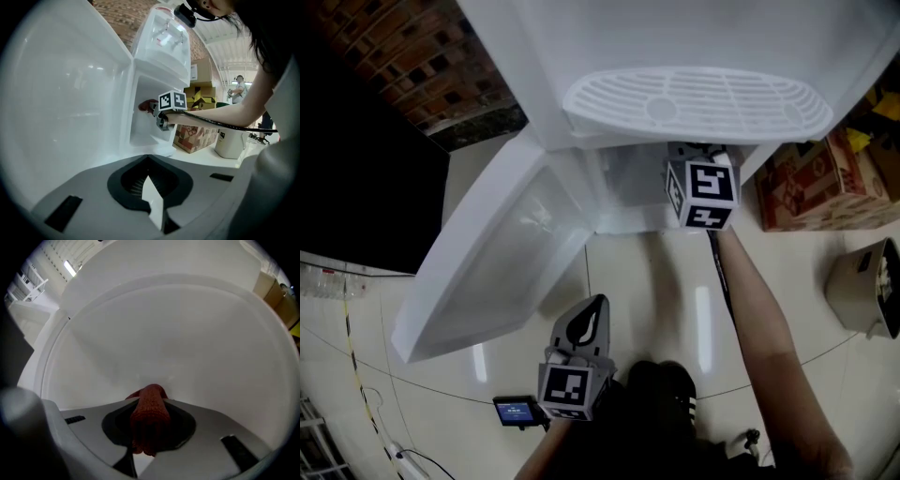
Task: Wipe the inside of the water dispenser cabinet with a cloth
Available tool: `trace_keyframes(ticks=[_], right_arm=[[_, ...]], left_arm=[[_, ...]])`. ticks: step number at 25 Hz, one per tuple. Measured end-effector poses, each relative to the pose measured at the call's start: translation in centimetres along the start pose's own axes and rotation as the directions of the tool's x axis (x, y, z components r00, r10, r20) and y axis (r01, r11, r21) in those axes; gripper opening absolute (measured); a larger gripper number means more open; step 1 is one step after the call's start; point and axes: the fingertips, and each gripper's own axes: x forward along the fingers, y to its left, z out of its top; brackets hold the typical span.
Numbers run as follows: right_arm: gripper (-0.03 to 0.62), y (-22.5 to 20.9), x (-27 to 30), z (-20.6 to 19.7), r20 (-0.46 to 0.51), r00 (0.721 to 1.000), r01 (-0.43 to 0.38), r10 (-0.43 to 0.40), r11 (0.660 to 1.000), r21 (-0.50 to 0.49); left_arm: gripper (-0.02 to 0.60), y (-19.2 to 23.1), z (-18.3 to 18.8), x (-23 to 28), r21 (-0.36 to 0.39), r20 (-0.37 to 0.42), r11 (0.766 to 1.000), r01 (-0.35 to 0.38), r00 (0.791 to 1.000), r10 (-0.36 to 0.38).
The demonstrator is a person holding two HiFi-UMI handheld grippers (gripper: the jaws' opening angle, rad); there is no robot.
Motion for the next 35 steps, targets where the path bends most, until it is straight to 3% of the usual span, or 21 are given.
trace_keyframes(ticks=[4, 8, 14, 18, 23, 28, 31, 35], right_arm=[[0.078, 1.1, 0.5, -4.0, -0.125, 0.991, -0.041, 0.039, 0.999, -0.013], [0.078, 2.5, -0.8, -9.0, -0.27, 0.961, -0.065, 0.062, 0.998, -0.003], [0.078, 3.0, -2.7, -13.4, -0.384, 0.921, -0.056, 0.06, 0.998, 0.022], [0.078, 2.3, -2.9, -12.3, -0.349, 0.937, -0.034, 0.033, 0.999, 0.004], [0.078, 0.3, -4.4, -3.7, -0.134, 0.982, 0.122, -0.131, 0.99, -0.075], [0.078, -1.9, -6.3, 3.0, 0.012, 0.962, 0.271, -0.271, 0.961, -0.057], [0.077, -2.8, -6.2, 2.3, -0.022, 0.954, 0.299, -0.3, 0.953, -0.041], [0.077, -2.9, -6.1, -2.3, -0.166, 0.941, 0.29, -0.295, 0.956, -0.056]], left_arm=[[-0.02, 0.5, -1.0, -0.2, 0.041, -0.001, 0.999, 0.01, 1.0, -0.01], [-0.02, 0.4, 0.0, -0.3, -0.003, 0.003, 1.0, -0.012, 1.0, 0.012], [-0.02, 0.8, -0.9, -0.4, 0.026, -0.006, 1.0, -0.006, 1.0, 0.006], [-0.02, 0.6, -0.8, -0.3, 0.017, 0.001, 1.0, -0.003, 1.0, 0.003], [-0.02, 0.5, -0.7, -0.2, 0.023, 0.007, 1.0, 0.002, 1.0, -0.002], [-0.02, 0.1, -0.8, 0.0, 0.024, 0.014, 1.0, 0.014, 1.0, -0.014], [-0.02, 0.1, -0.8, 0.0, 0.035, 0.01, 0.999, 0.017, 1.0, -0.017], [-0.02, 0.1, -0.7, -0.2, 0.033, 0.01, 0.999, 0.015, 1.0, -0.016]])
